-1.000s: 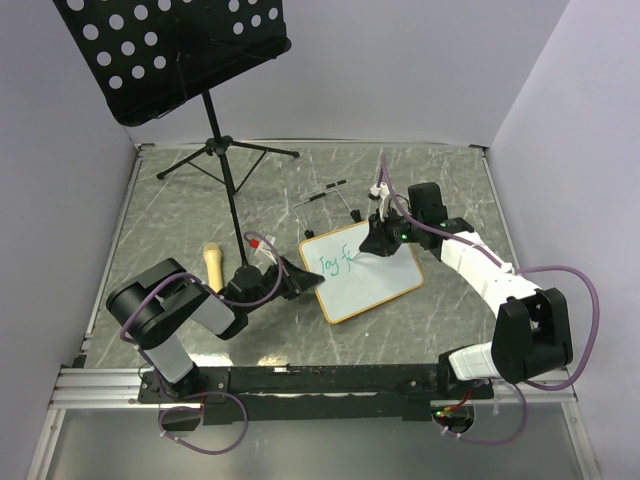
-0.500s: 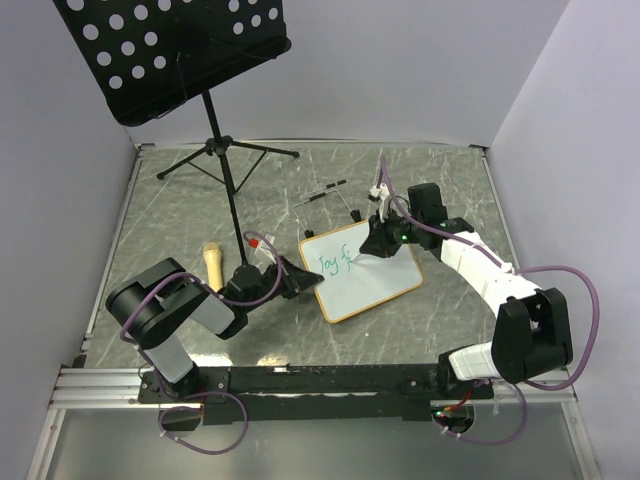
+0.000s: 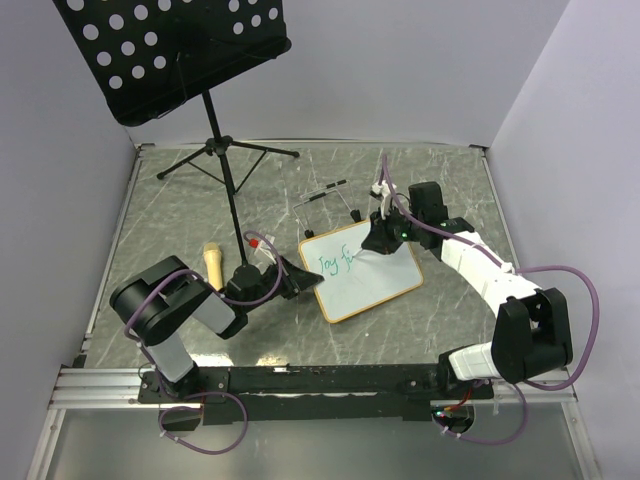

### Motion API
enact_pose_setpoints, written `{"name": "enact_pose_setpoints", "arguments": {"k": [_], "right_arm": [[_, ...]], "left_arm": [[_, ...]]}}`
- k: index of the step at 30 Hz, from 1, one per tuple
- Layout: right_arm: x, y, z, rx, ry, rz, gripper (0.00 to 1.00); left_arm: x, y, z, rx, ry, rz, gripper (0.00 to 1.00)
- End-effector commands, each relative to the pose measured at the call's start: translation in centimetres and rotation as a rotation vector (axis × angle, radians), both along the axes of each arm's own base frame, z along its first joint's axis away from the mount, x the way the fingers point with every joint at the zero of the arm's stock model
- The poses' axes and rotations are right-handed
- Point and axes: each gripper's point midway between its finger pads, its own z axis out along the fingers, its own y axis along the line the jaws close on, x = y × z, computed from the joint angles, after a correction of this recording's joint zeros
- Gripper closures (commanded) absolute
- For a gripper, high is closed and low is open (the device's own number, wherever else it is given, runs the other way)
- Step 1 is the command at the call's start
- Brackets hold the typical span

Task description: Write a sentence on the whiteboard

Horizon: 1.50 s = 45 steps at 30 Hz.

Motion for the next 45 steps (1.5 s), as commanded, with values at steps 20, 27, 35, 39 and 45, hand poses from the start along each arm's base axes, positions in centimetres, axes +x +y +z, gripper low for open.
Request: {"name": "enact_pose_setpoints", "arguments": {"k": [20,27,35,39,45], "right_arm": [[1.4,0.1,1.7,0.014,-0.063,0.003,1.00],[1.0,0.1,1.4,0.011,-0.050,0.020,1.00],[0.7,-0.2,1.2,0.008,-0.040,0.024,1.00],[0.5,-0.3,1.2,0.013,-0.032,0.029,1.00],[0.1,-0.1,1.2,0.024,-0.023,0.044,1.00]], "left_arm": [[-0.9,-0.4,11.0,-0.294,-0.362,-0.037,0.99],[-0.7,-0.3,11.0,-0.288,-0.360,-0.024,0.99],[-0.1,-0.2,11.2,-0.282,-0.372,-0.013,0.99],[0.2,-0.1,11.3,-0.276,-0.376,-0.011,0.99],[0.2,-0.3,11.4,-0.281,-0.379,-0.021,0.99]]}}
